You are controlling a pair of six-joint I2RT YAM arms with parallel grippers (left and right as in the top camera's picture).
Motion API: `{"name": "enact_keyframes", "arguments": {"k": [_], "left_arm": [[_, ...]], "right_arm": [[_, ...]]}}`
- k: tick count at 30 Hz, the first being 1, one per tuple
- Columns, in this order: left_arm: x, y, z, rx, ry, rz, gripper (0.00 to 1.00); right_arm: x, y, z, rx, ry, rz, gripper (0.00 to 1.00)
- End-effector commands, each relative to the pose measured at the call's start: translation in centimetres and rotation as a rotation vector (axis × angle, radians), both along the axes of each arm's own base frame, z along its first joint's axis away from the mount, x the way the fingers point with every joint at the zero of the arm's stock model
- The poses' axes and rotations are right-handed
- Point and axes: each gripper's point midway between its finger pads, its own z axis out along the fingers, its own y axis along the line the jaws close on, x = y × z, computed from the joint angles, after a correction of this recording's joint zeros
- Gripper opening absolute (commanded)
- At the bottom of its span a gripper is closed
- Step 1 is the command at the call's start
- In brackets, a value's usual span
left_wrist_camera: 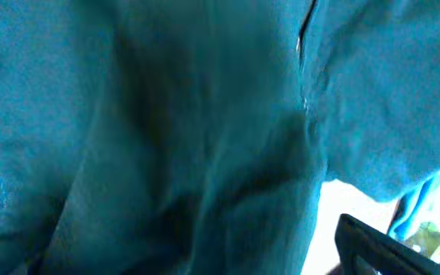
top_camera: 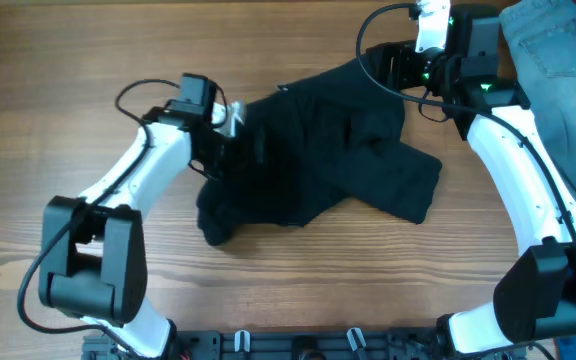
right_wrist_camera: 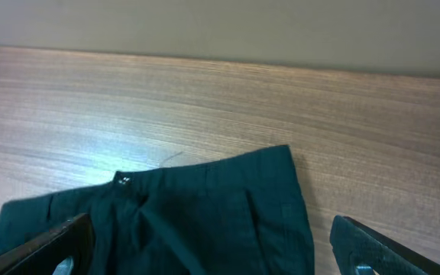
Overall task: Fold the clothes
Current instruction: 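Grasp the left side of the shorts waistband with the left gripper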
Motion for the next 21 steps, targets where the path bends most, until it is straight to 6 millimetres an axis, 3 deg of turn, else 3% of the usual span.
{"name": "enact_keyframes", "arguments": {"k": [1,5,7,9,11,15,17,19,20,21], "left_arm": [[-3.1,-1.1,-0.7,0.064,0.093,-0.068,0.85],[-6.9,-3.0,-0.9,0.097,0.186,-0.155,0.56],[-8.2,-4.4,-0.9,0.105,0.188,-0.212,0.54],[-8.3,-4.8,-1.2,0.144,0.189,-0.192,0.43],[-7.5,-4.0,-1.2,0.177,0.187,-0.119,0.41],[-4.1,-0.2,2.6,0.114,0.131,0.098,0.48],[-2.4,3.1,4.8,0.085,0.080,0.225,0.61],[-1.5,6.0,5.8,0.085,0.052,0.317,0.79],[-1.0,7.8,5.7,0.106,0.052,0.376,0.83],[-0.5,10.7,4.9,0.171,0.070,0.483,0.85]], "right_arm": [[0.5,-0.6,0.3,-0.002,-0.004,-0.020,1.00],[0.5,-1.6,0.1,-0.002,0.005,-0.042,0.99],[0.5,-2.0,0.0,-0.002,0.008,-0.049,1.00],[0.5,-1.9,0.1,-0.001,0.006,-0.047,1.00],[0.5,-1.8,0.1,0.002,0.004,-0.041,1.00],[0.8,-1.7,0.5,0.007,-0.014,-0.038,1.00],[0.9,-1.5,0.8,0.017,-0.028,-0.026,1.00],[1.1,-1.4,1.1,0.021,-0.039,-0.021,1.00],[1.1,-1.2,1.1,0.026,-0.041,-0.013,1.00],[1.2,-1.1,0.9,0.031,-0.039,-0.008,0.99]]}}
